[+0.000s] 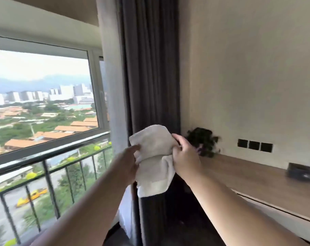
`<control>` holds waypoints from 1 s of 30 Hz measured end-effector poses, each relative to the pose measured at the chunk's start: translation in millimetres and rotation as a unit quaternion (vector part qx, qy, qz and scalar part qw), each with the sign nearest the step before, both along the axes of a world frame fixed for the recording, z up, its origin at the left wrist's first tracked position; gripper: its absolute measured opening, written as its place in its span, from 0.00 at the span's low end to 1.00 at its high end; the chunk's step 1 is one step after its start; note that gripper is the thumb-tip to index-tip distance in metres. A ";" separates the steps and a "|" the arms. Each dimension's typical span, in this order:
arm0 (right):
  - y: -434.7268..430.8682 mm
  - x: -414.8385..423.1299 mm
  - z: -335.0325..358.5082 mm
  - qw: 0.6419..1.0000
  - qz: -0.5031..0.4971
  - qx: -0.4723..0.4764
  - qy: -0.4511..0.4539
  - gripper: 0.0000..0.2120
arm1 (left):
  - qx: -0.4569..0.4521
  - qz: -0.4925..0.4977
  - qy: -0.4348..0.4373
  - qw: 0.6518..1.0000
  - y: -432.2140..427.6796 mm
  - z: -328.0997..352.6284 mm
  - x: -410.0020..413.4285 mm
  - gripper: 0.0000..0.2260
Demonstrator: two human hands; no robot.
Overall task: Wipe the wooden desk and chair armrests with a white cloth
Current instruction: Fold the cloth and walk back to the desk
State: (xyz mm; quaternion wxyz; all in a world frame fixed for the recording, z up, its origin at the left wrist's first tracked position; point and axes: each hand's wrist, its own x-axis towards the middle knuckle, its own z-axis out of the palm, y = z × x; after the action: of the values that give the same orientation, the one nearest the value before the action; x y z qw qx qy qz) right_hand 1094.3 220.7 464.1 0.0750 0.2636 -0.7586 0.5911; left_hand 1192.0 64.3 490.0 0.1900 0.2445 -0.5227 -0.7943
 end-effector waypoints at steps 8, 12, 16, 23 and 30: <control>325.1 -85.3 8.0 0.975 -0.218 -0.026 0.013 0.17 | -0.030 -0.157 -0.010 0.987 305.3 3.5 -155.7 0.11; 464.4 -90.8 3.9 0.951 -0.305 -0.053 0.014 0.13 | -0.041 -0.253 -0.014 0.967 444.4 -2.5 -202.7 0.13; 585.8 -87.0 -6.5 0.921 -0.385 -0.064 0.001 0.14 | -0.057 -0.334 0.001 0.941 567.8 -13.2 -234.3 0.12; 767.1 -82.4 -28.9 0.872 -0.485 -0.048 -0.040 0.12 | -0.038 -0.476 0.032 0.878 764.9 -30.0 -284.5 0.11; 930.8 -130.0 -16.7 0.822 -0.564 -0.048 -0.061 0.15 | -0.038 -0.575 0.047 0.816 945.4 -28.6 -375.9 0.17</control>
State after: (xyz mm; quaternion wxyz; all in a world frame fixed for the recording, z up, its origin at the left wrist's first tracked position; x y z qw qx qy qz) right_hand 964.4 1151.4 447.4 0.3613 -0.2510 -0.7483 0.4965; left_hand 816.1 1009.7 461.4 -0.2678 -0.1460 -0.5883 -0.7489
